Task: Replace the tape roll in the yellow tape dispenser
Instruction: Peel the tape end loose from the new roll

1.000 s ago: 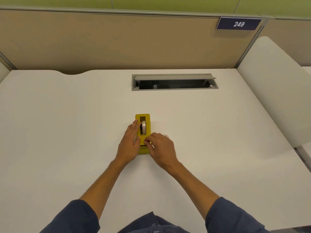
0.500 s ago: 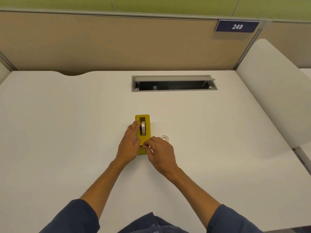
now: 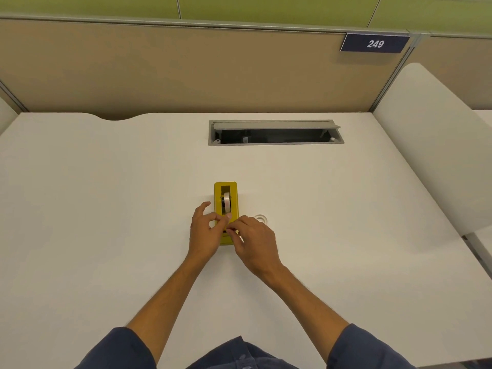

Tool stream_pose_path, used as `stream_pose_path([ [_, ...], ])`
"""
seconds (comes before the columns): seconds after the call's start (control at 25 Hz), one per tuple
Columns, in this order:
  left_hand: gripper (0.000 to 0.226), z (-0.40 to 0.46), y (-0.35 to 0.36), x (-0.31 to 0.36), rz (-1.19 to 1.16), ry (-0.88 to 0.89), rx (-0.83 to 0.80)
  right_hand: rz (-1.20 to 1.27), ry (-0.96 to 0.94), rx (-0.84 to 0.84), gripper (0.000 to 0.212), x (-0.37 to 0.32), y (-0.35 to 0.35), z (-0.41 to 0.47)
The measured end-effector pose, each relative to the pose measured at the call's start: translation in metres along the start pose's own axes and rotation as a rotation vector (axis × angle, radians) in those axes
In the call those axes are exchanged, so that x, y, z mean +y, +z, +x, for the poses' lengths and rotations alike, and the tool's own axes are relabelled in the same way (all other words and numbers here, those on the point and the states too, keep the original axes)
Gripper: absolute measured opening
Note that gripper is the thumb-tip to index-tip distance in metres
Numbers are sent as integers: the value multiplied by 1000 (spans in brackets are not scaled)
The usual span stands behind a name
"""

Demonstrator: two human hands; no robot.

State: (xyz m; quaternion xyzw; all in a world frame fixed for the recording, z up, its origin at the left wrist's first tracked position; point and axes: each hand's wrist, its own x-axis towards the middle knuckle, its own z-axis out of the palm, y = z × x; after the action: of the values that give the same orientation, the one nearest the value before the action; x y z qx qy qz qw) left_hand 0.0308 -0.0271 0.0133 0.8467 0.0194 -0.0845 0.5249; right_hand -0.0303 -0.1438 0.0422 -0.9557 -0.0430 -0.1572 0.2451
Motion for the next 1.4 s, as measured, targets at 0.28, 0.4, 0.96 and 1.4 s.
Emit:
stream_pose_path([
  [0.28,16,-2,0,10,-112,-74,-11,-13,-1,4,13,1,0,1],
  [0.4,15,-1,0,12,-110,-82,-13,-8,6,-4,13,1,0,1],
  [0.96,18,10,3,13,-104,-94,-28,-6,8,-20,15,3,-1,0],
  [1.4,18,-8,-1,1,-103,-61,22,11,18,-19,12,3,-2,1],
])
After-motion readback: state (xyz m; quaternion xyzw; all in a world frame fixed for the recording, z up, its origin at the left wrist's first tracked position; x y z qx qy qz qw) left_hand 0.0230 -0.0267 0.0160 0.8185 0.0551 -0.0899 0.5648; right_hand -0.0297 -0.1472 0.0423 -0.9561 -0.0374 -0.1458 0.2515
